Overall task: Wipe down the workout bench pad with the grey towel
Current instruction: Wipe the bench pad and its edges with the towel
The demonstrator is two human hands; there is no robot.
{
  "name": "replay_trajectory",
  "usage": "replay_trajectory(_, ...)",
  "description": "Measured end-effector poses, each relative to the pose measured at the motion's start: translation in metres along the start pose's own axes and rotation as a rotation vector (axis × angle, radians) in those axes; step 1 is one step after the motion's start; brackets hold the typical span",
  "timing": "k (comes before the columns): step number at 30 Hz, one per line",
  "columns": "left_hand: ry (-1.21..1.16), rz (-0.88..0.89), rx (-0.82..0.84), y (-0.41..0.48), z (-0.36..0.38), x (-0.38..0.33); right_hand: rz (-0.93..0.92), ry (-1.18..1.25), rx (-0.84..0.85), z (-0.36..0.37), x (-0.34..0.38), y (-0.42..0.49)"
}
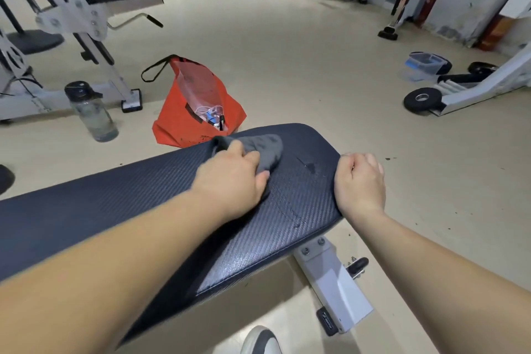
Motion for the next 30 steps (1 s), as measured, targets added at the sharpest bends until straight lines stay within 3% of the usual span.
replay_trajectory(2, -0.053, -0.013, 0.008, -0.011, 0.006, -0.026, 0.010, 0.014, 0.000, 0.001, 0.000, 0.000)
replay_trajectory(7, -0.078, 0.537, 0.036, -0.031, -0.006, -0.038, 0.001, 0.053, -0.026, 0.003, -0.005, 0.003)
replay_trajectory(9, -0.015, 0.488, 0.005, 0.000, -0.003, -0.020, -0.001, 0.065, -0.026, 0.004, -0.008, 0.004)
replay_trajectory(13, -0.066, 0.021, 0.002, 0.067, 0.006, -0.014, -0.001, 0.075, -0.031, 0.005, -0.011, 0.006)
replay_trajectory(15, -0.093, 0.079, 0.020, 0.080, 0.011, -0.038, 0.004, 0.085, -0.045, 0.007, -0.012, 0.008)
replay_trajectory(20, -0.181, 0.650, 0.011, 0.065, 0.009, -0.067, -0.008, 0.173, -0.120, 0.007, -0.016, 0.009)
replay_trajectory(22, -0.135, 0.568, 0.013, 0.091, 0.007, -0.048, -0.015, 0.167, -0.099, 0.008, -0.017, 0.009)
replay_trajectory(26, -0.077, 0.117, 0.026, 0.122, 0.007, -0.036, 0.006, 0.172, -0.067, 0.009, -0.019, 0.010)
replay_trajectory(28, -0.106, 0.138, 0.005, 0.106, 0.010, -0.056, 0.012, 0.194, -0.068, 0.010, -0.019, 0.011)
replay_trajectory(30, -0.114, 0.346, -0.070, 0.075, 0.013, -0.067, 0.000, 0.210, -0.087, 0.010, -0.017, 0.010)
Point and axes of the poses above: each hand's wrist, its own y-axis towards the middle knuckle, its own z-axis out of the palm, x = y × z, the point moved 2 cm from there along y, towards the middle knuckle, and after that the axes turned 3 degrees about y, right-handed, at the moved point
